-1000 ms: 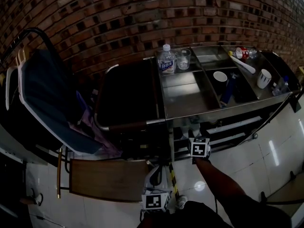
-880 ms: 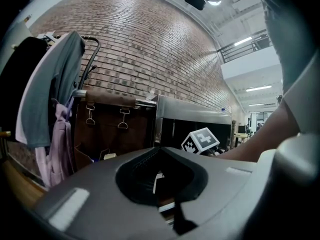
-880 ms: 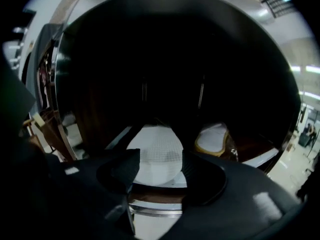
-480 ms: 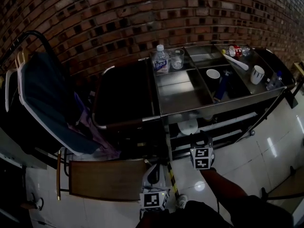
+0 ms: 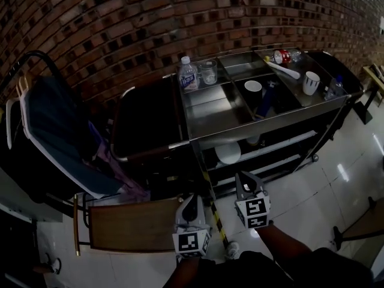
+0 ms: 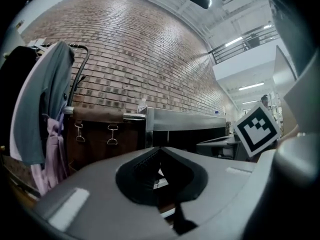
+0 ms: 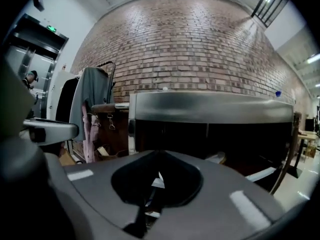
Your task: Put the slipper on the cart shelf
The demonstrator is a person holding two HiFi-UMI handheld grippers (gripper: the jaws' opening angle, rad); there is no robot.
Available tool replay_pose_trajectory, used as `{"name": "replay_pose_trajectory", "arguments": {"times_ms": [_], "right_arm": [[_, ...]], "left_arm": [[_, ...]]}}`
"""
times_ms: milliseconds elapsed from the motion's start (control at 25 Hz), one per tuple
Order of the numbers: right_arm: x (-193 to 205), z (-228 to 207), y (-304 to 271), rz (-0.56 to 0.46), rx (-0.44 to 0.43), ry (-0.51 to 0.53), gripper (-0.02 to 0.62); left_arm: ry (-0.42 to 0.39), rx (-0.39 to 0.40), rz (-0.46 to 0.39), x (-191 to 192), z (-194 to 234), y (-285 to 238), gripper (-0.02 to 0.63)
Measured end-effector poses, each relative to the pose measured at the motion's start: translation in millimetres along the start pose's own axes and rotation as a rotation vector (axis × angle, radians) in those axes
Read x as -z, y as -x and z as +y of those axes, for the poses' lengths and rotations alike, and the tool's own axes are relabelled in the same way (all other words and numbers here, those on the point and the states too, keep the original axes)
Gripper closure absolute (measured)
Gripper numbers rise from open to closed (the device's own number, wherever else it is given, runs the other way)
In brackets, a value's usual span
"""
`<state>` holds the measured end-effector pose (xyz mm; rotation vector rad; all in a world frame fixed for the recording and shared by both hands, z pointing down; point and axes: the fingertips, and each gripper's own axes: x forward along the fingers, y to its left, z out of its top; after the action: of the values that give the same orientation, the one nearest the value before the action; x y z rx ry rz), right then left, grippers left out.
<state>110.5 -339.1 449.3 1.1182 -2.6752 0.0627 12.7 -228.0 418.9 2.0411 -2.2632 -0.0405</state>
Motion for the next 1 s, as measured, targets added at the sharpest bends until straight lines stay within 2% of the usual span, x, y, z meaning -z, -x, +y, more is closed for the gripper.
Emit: {"name": "replay_pose_trajectory", "arguments": {"times_ms": [320,760,1000], "right_arm": [[-11,27,45,-0.064,-0.046,0.104,0.594],[-7,44,49,-0.076,-0.061,0.061,0.594],[-15,52,49,-0.096,-0.071,0.086,0.594]], "left_arm": [[-0.001,-0.006,-0.022,-10,-3,-8,0.589],[-0.028,-0.017,-0.005,-8,-3,3,0.589],[-0.029,-0.027,-0.001,-5,-1,9,0.589]]}}
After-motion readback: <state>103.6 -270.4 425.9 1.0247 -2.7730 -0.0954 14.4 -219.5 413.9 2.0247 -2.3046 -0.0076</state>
